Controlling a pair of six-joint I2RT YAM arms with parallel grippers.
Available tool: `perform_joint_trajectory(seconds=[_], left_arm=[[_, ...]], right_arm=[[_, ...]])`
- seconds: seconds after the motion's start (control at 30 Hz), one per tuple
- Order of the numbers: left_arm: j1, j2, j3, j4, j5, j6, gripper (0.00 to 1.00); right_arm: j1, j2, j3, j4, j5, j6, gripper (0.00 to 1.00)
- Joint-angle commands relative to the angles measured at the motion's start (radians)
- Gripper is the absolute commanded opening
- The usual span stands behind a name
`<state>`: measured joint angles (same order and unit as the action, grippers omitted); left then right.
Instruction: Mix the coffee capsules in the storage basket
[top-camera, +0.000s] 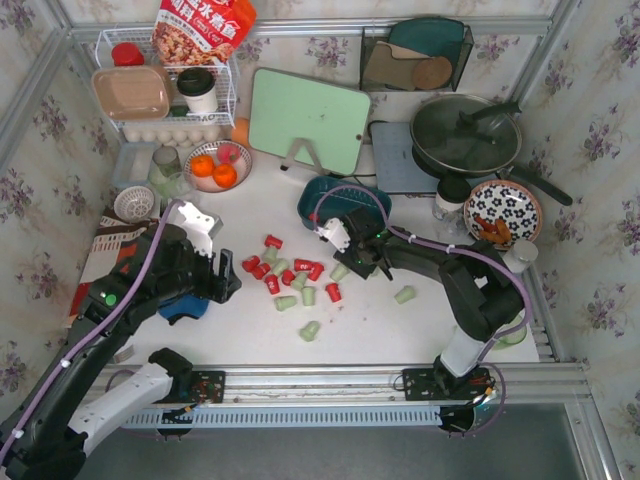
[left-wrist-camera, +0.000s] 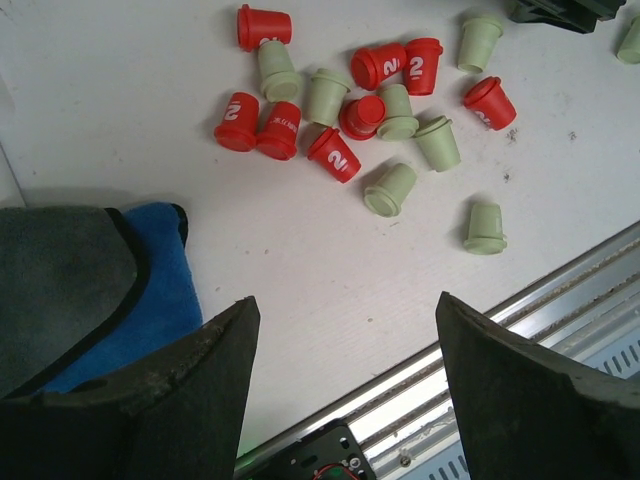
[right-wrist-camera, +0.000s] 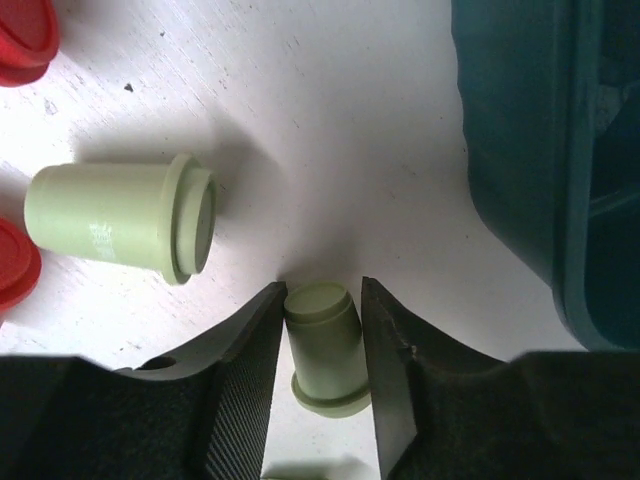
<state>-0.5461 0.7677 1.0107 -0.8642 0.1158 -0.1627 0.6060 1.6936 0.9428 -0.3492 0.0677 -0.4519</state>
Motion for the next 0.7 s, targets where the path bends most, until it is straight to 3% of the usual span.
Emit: perform_joint_trajectory(seconds=[0.0, 0.47, 0.67], left_arm=[[0.011, 0.006, 0.0, 0.025, 0.015, -0.008, 0.74], [0.046, 0.019, -0.001, 0.029, 0.027, -0.015, 0.74], [0.055, 0.02, -0.001, 0.027, 0.028, -0.015, 0.75]], right_arm=[[0.0, 0.018, 0.005, -0.061, 0.007, -0.009, 0.42], [0.001, -0.131, 0.063, -0.018, -0.045, 0.056, 0.18], [0.001, -0.239, 0.075, 0.18, -0.053, 0.174, 0.13]])
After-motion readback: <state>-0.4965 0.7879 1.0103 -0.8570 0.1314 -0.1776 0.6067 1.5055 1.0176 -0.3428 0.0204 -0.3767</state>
